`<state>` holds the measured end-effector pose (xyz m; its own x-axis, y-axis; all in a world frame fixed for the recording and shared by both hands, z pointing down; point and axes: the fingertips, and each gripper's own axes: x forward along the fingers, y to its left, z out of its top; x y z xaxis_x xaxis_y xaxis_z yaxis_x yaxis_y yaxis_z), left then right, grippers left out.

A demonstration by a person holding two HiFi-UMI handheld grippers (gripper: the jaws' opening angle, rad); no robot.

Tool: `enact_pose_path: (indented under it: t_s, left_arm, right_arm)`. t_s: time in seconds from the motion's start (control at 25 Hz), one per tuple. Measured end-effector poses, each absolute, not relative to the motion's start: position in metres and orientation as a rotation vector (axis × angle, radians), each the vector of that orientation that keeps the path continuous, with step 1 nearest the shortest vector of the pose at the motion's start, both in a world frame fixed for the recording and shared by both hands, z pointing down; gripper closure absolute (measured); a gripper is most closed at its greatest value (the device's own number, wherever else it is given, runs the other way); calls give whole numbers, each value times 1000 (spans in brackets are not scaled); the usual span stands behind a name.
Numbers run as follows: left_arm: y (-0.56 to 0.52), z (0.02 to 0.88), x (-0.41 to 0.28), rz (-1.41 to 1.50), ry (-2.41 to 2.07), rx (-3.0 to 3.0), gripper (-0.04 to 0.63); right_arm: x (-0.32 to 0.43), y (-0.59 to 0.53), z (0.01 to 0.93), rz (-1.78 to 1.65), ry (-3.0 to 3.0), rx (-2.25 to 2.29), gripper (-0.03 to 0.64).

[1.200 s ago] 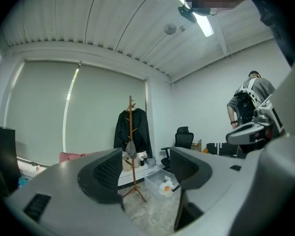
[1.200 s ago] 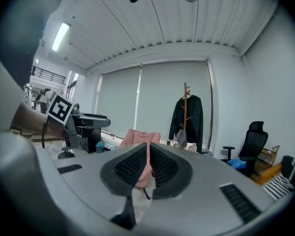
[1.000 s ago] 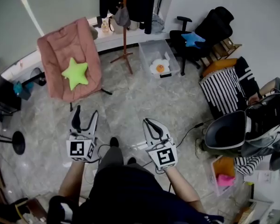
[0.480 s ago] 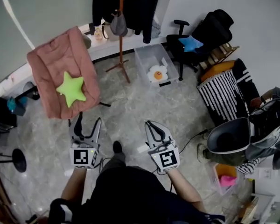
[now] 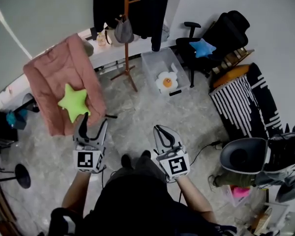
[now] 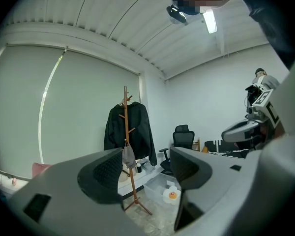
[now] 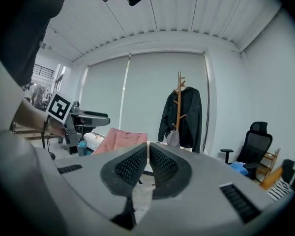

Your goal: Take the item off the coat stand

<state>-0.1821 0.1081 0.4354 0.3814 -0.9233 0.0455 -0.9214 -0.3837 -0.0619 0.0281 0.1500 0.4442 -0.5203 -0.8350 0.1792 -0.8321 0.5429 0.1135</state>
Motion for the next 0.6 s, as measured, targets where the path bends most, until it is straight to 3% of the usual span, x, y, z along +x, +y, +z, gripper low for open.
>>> enact_pose_path:
  t_s: [0.6]
  left_arm:
    - [-61,441,-127,-79,1886,-2488,299]
  right_arm:
    - [87,-12,448,-39,-2652,1243,588]
